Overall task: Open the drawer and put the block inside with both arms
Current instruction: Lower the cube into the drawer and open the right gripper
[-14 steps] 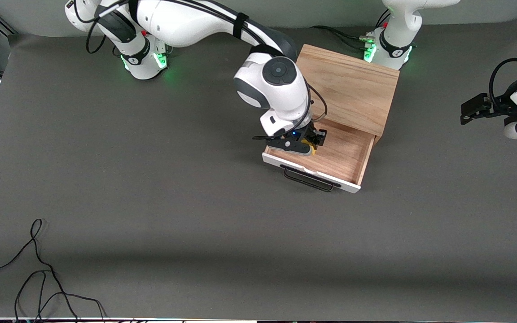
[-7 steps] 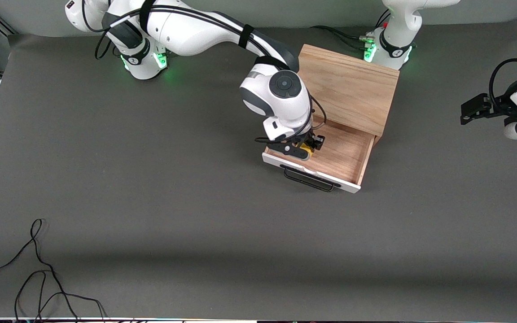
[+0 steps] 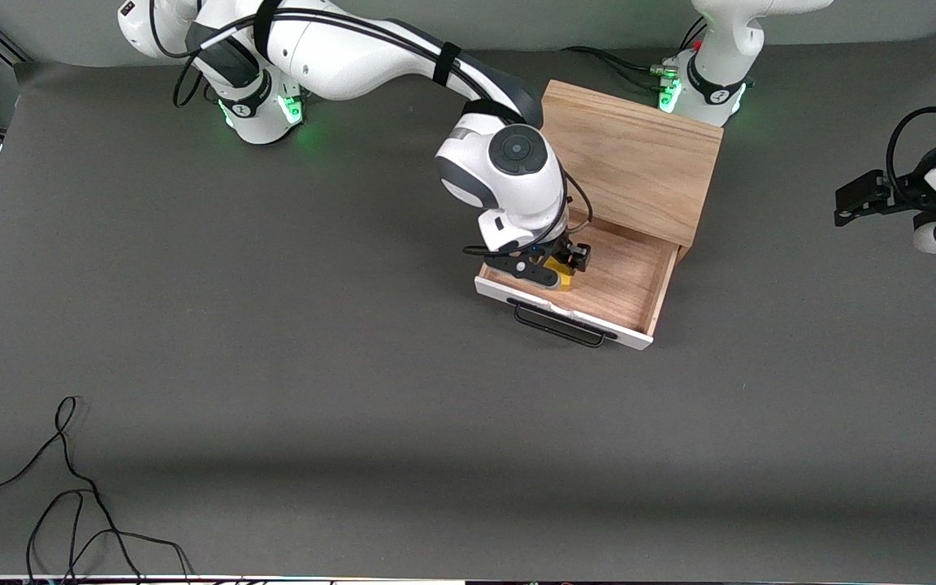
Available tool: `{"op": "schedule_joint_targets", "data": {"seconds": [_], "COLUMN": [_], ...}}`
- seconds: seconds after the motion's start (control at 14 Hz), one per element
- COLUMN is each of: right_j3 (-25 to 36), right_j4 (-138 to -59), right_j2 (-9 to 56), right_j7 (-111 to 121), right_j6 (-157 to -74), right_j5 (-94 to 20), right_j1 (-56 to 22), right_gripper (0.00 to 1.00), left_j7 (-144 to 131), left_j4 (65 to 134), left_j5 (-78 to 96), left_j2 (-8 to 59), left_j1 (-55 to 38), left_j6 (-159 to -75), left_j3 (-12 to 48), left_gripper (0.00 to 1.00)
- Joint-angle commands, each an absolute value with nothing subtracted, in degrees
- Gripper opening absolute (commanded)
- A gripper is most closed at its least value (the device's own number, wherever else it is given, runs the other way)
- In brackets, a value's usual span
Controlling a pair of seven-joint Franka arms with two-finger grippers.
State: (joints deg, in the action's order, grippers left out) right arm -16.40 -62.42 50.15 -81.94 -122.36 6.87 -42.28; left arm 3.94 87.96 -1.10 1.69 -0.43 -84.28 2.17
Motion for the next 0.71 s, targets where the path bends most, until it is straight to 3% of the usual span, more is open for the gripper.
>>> {"op": "schedule_joint_targets", "data": {"seconds": [0.0, 0.36, 0.64], "right_j3": [-16.35, -15.91, -18.36], "right_j4": [-60.38, -60.2, -64.31], "right_j2": [50.1, 42.65, 32.37], "right_j7": [-84.64, -83.16, -68.85], "right_j6": [-121.82, -113.93, -106.62], "right_j5": [8.17, 7.91, 1.36], "right_j1": [-43.07, -41.14, -26.24], "right_gripper": [1.0, 1.0, 1.0], "left_j7": [5.1, 5.1, 5.1], "left_j4": [87.63, 87.71, 87.71], "left_j5": [-1.49, -1.49, -1.49], "left_j2": [1.67, 1.76, 1.76], "left_j1": [-0.7, -0.7, -0.7], "left_j6": [-84.29, -84.55, -84.46], "left_j3": [1.76, 1.76, 1.76], "left_gripper": [1.0, 1.0, 1.0]}}
